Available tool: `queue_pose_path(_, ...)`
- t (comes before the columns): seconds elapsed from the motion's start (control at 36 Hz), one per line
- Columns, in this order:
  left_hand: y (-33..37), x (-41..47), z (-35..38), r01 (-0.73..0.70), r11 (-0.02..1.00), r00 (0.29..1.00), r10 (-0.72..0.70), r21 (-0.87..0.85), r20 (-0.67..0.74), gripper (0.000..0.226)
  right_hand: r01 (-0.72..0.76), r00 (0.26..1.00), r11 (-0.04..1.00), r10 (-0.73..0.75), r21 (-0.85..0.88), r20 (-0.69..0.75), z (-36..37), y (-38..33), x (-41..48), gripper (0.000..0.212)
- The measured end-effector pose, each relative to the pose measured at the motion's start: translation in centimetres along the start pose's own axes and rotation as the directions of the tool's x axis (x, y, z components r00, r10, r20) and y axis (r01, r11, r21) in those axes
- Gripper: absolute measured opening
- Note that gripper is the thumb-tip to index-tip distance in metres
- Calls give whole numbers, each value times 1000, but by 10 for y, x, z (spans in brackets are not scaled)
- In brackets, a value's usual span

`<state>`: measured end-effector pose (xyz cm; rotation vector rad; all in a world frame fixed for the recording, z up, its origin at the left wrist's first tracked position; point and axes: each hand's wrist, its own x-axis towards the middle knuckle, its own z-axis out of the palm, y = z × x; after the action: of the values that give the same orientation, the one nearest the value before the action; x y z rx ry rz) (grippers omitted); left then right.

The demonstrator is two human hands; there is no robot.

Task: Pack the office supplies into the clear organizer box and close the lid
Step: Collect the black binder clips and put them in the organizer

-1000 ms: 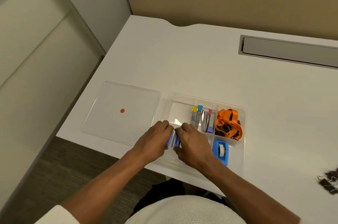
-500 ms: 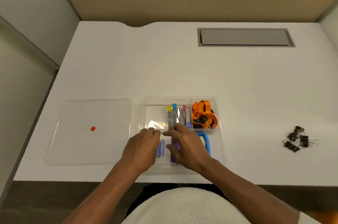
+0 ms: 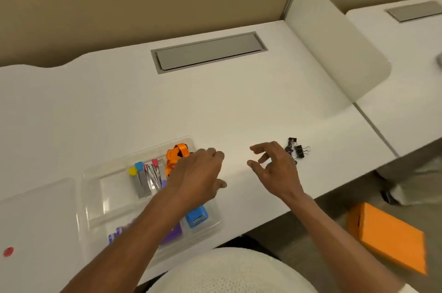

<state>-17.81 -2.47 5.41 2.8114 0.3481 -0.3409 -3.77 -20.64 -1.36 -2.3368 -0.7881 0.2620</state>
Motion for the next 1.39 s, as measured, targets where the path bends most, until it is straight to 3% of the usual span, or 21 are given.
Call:
queue_pose_path(0.08, 20, 35, 13, -88, 996, 996, 88, -11, 12, 49, -118, 993, 991, 115, -71, -34, -19, 31, 5, 38)
queue_pose_path(0.22, 40, 90, 35, -97, 995, 994, 95, 26, 58, 41, -256, 965, 952, 242, -169, -100, -39, 72, 9, 47)
queue_pose_path(0.44, 77, 159, 57, -205, 977, 977, 201, 58, 65, 45, -425, 905, 860, 393, -283, -164, -40, 105, 12, 96)
queue_pose_path(0.61, 104, 201, 70, -231, 967, 973, 228, 104, 44, 72, -486, 873, 841, 462, -236, -153, -35, 113, 22, 120)
queue_pose_path(0.78, 116, 227, 78, -400, 913, 915, 393, 79, 89, 106, -458, 889, 860, 444, -224, -114, -32, 123, 31, 136)
queue_pose_path(0.86, 120, 236, 80, -450, 892, 887, 443, 37, 128, 106, -463, 886, 855, 458, -234, -75, -33, 130, 35, 132)
queue_pose_path(0.94, 122, 244, 85, -490, 871, 866, 481, 45, 134, 96, -436, 898, 872, 436, -222, -48, -35, 135, 40, 112)
queue_pose_path(1.22, 126, 256, 106, -459, 888, 887, 460, -33, 47, 19, -400, 916, 914, 401, -71, -9, -35, 162, 47, 58)
queue_pose_path(1.39, 133, 254, 108, -403, 907, 912, 409, -121, 30, 18, -400, 916, 915, 401, -50, 24, -37, 172, 51, 49)
